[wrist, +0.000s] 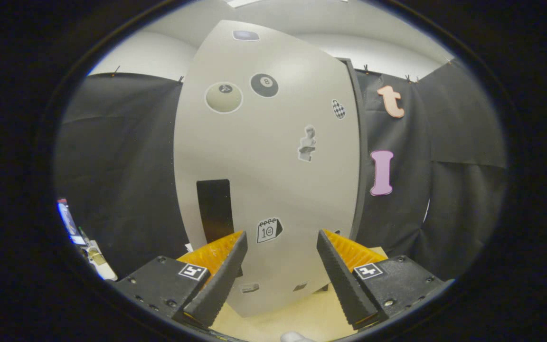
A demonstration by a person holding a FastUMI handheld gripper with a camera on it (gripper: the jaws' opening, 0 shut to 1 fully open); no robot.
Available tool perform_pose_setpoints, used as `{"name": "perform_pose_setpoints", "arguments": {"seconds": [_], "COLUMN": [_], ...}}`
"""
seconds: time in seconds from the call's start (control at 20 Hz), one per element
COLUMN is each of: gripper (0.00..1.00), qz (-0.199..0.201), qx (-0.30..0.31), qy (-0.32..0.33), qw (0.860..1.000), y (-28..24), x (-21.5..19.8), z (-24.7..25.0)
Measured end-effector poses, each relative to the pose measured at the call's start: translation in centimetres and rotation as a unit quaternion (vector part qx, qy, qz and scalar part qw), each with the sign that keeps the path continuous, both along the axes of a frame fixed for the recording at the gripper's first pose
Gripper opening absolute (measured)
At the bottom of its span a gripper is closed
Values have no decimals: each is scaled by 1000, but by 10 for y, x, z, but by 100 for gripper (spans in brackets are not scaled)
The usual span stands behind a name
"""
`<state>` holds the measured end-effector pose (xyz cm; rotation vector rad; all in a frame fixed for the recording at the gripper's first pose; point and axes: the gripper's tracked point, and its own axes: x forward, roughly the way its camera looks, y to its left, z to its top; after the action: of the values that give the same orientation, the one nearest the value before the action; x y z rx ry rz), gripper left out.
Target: Open the shoe cabinet door, grab the shoes and put them into the shoe cabinet, then close the shoe cabinet door.
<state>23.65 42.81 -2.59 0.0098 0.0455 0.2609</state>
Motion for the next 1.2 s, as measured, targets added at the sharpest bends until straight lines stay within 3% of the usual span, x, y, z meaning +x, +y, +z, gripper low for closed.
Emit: {"name": "perform_pose_setpoints", "arguments": {"seconds": [0.65,1.2], "gripper": [97,97], "qz": [-31,-82], "qx": [-3,8], "qy": [-2,-30], "qw": [1000,996], "y": [-10,-136], "x": [-1,-40], "z": [5,32]}}
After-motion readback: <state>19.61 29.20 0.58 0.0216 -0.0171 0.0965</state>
